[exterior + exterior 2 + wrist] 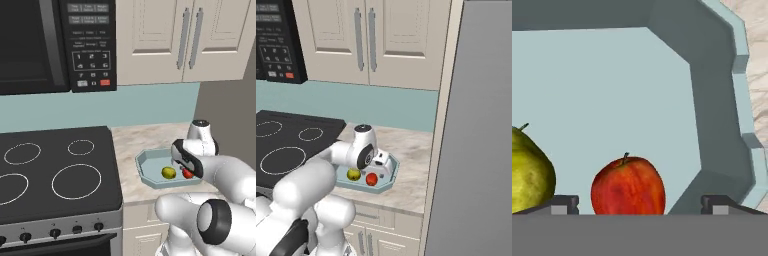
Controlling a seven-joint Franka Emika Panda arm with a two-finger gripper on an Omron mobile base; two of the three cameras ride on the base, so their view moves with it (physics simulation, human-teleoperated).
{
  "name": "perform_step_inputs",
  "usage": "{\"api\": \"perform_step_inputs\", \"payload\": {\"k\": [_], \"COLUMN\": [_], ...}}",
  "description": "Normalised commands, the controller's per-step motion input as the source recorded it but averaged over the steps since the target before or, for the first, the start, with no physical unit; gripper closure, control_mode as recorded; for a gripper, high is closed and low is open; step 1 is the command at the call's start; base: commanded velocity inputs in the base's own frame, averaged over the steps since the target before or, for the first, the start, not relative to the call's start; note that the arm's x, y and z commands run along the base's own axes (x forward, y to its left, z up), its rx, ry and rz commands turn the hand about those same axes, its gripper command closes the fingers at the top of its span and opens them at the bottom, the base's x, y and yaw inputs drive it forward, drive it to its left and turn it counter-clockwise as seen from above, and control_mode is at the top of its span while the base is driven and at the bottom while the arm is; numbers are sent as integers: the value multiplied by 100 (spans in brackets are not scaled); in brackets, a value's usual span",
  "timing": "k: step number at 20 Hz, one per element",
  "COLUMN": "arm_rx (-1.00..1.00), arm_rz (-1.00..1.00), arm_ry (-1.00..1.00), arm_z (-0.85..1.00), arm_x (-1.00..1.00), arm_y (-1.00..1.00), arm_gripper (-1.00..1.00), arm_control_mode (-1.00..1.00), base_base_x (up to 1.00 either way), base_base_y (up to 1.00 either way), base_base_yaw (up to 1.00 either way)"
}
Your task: Pick the apple and pear from the fridge and place them inside the tupperware on the counter.
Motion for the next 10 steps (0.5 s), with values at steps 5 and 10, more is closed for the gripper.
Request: {"api": "perform_step_inputs", "payload": {"k": [5,10], "arm_rx": [0,0], "arm_rz": [-1,0], "arm_ry": [-20,-13], "arm_z": [24,52], "arm_x": [-27,-46], "arm_y": [0,0], "arm_gripper": [-100,-100], "arm_control_mode": [-100,-100], "base_base_x": [0,0], "base_base_y": [0,0], "base_base_yaw": [0,0]}}
